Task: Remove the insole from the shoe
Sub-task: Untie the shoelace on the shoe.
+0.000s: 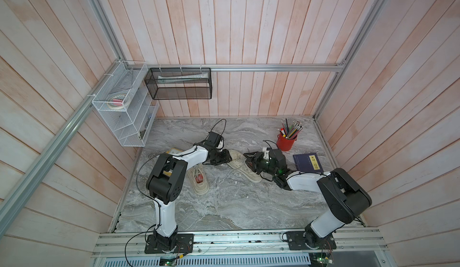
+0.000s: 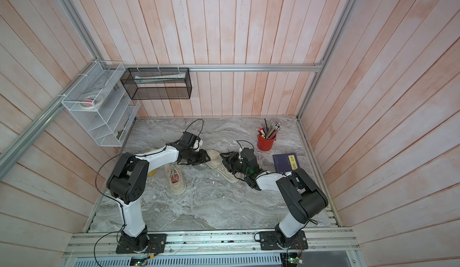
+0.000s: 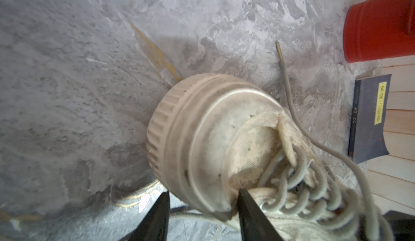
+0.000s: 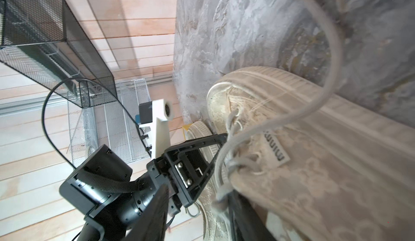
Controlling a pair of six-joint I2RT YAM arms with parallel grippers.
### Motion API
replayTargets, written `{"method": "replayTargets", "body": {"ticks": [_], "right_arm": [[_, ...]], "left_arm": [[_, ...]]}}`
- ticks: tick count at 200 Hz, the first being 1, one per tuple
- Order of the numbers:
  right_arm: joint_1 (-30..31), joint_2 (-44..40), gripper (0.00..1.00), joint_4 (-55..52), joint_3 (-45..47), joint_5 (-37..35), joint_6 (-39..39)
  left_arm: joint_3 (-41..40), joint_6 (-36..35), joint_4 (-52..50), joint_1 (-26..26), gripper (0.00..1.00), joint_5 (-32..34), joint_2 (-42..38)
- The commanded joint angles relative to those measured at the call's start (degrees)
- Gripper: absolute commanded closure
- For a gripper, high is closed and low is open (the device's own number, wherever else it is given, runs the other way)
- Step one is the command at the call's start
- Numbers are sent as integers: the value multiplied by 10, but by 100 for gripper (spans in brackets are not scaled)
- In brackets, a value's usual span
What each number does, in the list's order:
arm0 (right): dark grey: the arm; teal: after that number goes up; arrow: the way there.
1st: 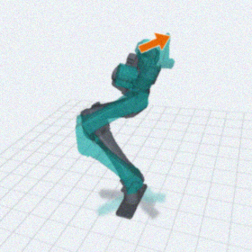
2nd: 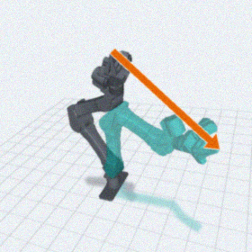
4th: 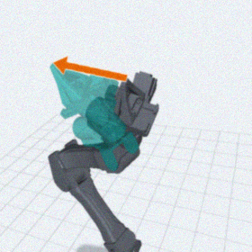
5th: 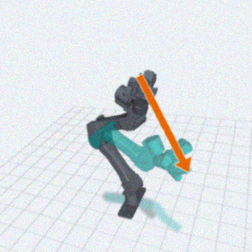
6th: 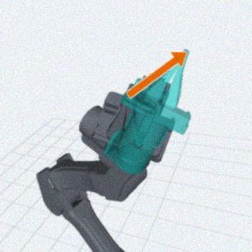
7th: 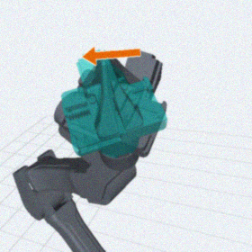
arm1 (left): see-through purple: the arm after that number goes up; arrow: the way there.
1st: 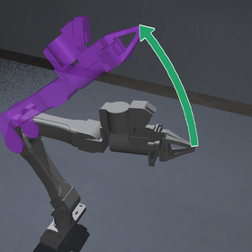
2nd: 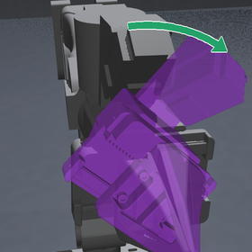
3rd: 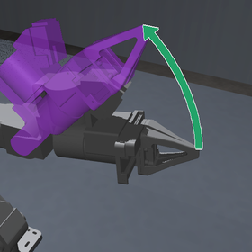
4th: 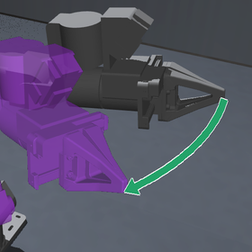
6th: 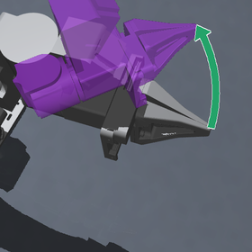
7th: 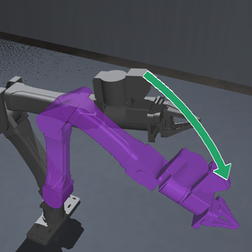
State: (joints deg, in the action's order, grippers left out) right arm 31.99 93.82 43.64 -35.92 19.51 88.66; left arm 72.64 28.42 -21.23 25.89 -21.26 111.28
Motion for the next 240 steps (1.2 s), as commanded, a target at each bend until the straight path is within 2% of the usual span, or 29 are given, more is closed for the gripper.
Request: {"method": "replayTargets", "body": {"ticks": [1,22,53,105,132,165,200,240], "right_arm": [[-2,23,55,83,-6,29,-5],[-2,41,54,74,-17,34,-6],[-2,50,50,-1,-44,25,-28],[-3,72,44,32,-91,17,-45],[-5,82,40,35,-119,-16,-78],[-9,84,37,32,-147,-71,-166],[-11,72,33,-41,-187,-146,-272],[-23,73,26,-110,-225,-218,-329]], "left_arm": [[-19,-22,-33,6,49,2,15],[-26,-23,-31,13,49,6,16],[-26,-23,-29,24,49,11,17],[-21,-48,-48,42,51,35,30],[-31,-57,-54,47,51,42,37],[-48,-60,-59,47,52,45,34],[-63,-76,-68,46,53,61,31],[-93,-97,-76,48,54,81,28]]}}
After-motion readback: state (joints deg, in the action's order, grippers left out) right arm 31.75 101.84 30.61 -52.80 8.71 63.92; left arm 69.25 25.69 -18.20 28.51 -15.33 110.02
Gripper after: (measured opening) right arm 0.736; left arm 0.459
